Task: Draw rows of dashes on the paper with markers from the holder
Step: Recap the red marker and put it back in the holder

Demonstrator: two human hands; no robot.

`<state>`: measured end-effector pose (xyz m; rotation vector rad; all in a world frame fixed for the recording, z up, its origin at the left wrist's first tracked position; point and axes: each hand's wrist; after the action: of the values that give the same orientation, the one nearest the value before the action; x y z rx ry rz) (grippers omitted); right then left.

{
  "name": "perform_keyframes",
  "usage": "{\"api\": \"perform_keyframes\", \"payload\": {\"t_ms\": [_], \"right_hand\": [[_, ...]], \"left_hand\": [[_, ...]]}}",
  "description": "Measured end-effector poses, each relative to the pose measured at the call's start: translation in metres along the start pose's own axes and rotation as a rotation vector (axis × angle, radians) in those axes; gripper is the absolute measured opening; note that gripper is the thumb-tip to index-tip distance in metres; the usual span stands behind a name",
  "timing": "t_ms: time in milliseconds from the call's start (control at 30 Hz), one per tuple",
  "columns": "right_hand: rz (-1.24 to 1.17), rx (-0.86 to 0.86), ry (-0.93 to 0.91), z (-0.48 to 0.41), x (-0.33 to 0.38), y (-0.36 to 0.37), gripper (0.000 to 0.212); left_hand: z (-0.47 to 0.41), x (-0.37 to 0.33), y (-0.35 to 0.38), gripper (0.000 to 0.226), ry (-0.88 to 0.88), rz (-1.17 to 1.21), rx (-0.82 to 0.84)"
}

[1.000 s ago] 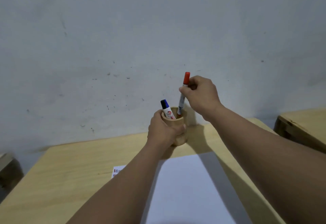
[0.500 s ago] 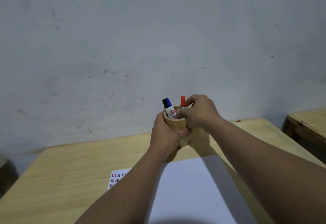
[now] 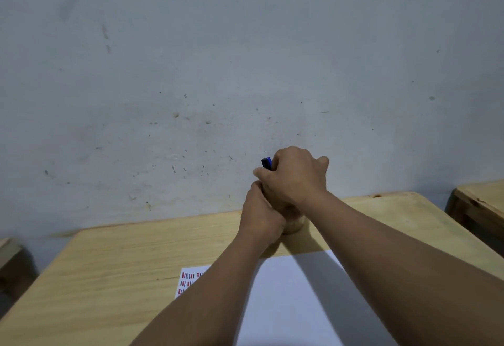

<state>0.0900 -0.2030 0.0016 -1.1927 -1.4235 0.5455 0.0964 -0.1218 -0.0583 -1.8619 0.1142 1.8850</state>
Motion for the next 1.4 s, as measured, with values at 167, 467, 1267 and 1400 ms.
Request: {"api": "perform_keyframes", "payload": {"t_ms": [167, 467, 1267, 1400], "right_hand": [[0.119, -0.032, 0.049, -0.005, 0.003, 0.004, 0.036], [-0.08, -0.103, -0.042, -0.002, 0.016, -0.041, 0.029], [-1.043, 0.222, -0.056, 0.175, 0.056, -0.054, 0.02], [-1.119, 0.243, -0.043, 0.187, 0.06, -0.054, 0.012]], "left_hand": [[0.002, 0.001, -0.001, 0.049, 0.019, -0.061, 0.003], [0.026, -0.016, -0.009, 0.092, 0.094, -0.04, 0.045], [0.18, -0.083, -0.086, 0.014, 0.132, 0.392, -0.138], [0.198, -0.082, -0.094, 0.023, 0.12, 0.384, -0.134]]}}
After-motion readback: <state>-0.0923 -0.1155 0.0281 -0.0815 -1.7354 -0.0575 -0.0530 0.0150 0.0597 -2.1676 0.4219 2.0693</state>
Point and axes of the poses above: each hand's wrist, its own z-axis away from the middle knuckle, its own y-axis out of the palm, x = y × z, and after that the axes turned 11 degrees about x, right-handed
